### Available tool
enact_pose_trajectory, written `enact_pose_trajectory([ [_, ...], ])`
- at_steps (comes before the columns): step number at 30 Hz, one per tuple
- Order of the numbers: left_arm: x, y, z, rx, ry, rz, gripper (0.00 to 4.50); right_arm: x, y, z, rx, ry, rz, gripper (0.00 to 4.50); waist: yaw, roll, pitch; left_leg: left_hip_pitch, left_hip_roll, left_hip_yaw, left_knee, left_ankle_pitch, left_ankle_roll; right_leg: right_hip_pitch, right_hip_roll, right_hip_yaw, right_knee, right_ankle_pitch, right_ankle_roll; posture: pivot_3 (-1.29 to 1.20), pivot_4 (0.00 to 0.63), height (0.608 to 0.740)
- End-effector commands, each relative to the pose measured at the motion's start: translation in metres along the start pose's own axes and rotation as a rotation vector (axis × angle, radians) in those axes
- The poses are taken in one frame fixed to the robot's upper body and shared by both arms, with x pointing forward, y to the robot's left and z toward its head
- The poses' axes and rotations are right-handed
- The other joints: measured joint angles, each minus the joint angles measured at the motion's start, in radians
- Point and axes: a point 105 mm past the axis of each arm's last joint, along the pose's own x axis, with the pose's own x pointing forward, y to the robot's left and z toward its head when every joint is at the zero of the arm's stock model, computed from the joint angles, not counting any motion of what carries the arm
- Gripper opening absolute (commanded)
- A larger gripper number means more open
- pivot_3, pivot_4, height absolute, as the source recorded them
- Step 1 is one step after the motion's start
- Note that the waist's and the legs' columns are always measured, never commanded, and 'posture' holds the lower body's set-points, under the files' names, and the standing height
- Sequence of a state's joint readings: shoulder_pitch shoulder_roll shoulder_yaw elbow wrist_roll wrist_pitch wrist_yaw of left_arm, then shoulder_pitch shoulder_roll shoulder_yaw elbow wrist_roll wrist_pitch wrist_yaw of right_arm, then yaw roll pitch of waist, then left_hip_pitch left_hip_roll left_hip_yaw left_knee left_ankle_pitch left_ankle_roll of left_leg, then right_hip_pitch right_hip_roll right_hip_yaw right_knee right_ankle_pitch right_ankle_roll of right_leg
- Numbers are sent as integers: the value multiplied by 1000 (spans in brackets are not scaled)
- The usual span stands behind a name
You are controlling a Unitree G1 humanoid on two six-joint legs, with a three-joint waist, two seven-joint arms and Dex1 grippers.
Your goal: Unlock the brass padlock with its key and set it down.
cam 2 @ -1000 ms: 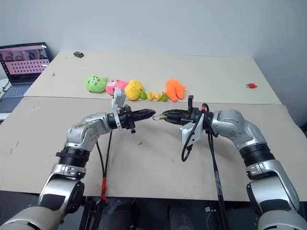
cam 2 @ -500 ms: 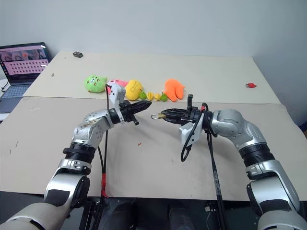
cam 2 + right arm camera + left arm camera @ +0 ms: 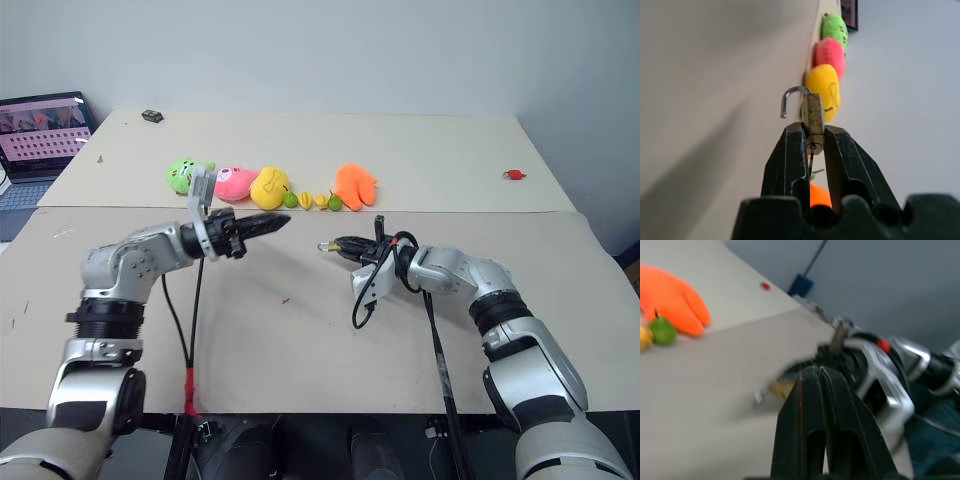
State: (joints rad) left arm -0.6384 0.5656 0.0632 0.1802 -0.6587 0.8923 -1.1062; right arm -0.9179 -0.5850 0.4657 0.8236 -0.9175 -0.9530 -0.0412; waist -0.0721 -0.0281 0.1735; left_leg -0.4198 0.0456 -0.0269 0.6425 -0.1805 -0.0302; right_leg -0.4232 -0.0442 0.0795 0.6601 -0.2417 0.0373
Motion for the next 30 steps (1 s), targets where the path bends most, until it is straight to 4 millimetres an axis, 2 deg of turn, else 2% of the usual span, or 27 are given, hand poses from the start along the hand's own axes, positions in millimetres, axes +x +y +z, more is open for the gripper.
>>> enact_pose_trajectory([
  [1, -22, -4, -16, 86, 108, 1, 164, -3, -8, 4, -22, -45, -39, 117, 0, 0, 0, 0, 0, 0, -1, 0, 0, 0, 0, 0, 0, 0, 0, 0, 150, 717],
  [5, -29, 3, -23, 118, 134, 47, 164, -7, -3, 12, -18, -84, -27, 117, 13, -1, 0, 0, 0, 0, 0, 0, 0, 0, -1, -1, 0, 0, -1, 0, 150, 717],
  [11, -28, 4, -27, 143, 154, 43, 164, -16, 26, 54, 5, -264, 92, 117, 14, -1, 0, -2, 0, 0, 1, 0, 0, 0, 0, 0, -1, -1, 0, 0, 150, 717],
  [16, -26, 1, -33, 178, 194, 19, 164, -19, 39, 74, 35, -331, 147, 117, 5, -1, 0, 0, 0, 0, 1, 0, 0, 1, 0, 0, 1, -1, 0, 0, 150, 717],
  [24, -20, -3, -25, 187, 166, -2, 164, -30, 53, 86, 61, -370, 234, 117, 4, -1, 0, 2, 0, 1, 1, 0, 0, 2, 0, 1, 2, -2, 0, 0, 150, 717],
  [27, -19, -5, -25, 180, 167, -15, 164, -30, 51, 76, 95, -318, 240, 117, 6, -1, 0, 2, 0, 1, 1, 0, 0, 2, 0, 1, 2, -2, 0, 0, 150, 717],
  [30, -22, -6, -30, 190, 194, -19, 164, -30, 48, 63, 209, -242, 230, 117, 6, -2, 1, 2, 0, 1, 1, 0, 0, 2, 0, 1, 2, -2, 0, 0, 150, 717],
])
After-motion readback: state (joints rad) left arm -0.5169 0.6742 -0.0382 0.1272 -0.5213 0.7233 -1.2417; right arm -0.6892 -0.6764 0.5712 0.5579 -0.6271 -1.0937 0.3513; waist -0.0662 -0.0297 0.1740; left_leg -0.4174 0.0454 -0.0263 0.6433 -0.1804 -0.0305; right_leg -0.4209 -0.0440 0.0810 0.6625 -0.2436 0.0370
